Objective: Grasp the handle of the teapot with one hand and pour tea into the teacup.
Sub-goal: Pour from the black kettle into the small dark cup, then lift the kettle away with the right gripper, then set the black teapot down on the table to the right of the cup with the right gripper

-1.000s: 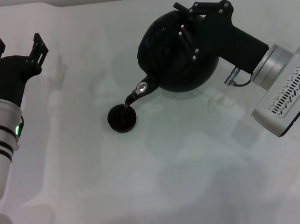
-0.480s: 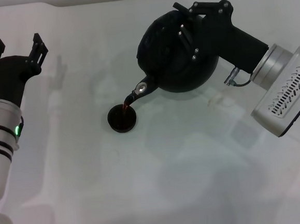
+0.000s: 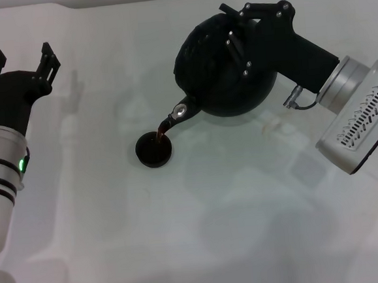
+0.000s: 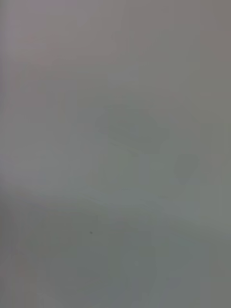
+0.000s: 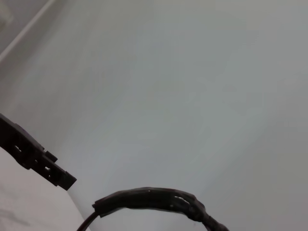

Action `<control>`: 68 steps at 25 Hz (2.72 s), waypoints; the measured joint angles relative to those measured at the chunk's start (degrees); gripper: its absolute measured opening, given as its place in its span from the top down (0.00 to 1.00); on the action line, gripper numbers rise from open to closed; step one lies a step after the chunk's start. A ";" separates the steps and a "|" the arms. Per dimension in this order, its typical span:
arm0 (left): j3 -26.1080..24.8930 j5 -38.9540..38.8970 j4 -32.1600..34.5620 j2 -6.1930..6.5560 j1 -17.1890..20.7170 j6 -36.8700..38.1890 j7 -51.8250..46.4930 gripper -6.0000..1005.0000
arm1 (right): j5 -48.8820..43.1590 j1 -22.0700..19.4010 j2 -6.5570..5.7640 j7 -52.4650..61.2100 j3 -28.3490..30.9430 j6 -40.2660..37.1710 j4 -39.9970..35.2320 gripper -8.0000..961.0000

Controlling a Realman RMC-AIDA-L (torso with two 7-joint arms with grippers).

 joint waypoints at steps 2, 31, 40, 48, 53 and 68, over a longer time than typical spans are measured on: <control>0.00 0.00 0.00 0.00 0.00 -0.02 0.00 0.12 | 0.05 0.00 0.04 -0.02 0.00 0.06 0.00 0.87; -0.12 0.00 -0.08 0.00 -0.09 0.04 0.00 0.12 | -0.15 0.45 -0.26 13.93 0.63 2.10 -0.75 0.82; 0.00 0.00 -0.16 0.00 -0.08 -0.01 0.00 0.12 | 0.47 -0.14 -0.51 28.48 5.58 2.51 0.04 0.81; 0.00 0.06 -0.91 0.00 -0.28 0.15 0.00 0.12 | 0.32 -5.02 -0.75 35.15 7.29 -3.94 3.36 0.79; 0.00 0.03 -0.91 0.00 -0.25 0.19 0.00 0.12 | 0.24 -6.90 -0.84 40.44 7.30 -6.75 6.67 0.78; 0.85 0.01 -0.95 0.00 -0.43 0.21 0.00 0.12 | -0.29 -11.29 -0.65 44.29 6.45 -8.71 11.97 0.75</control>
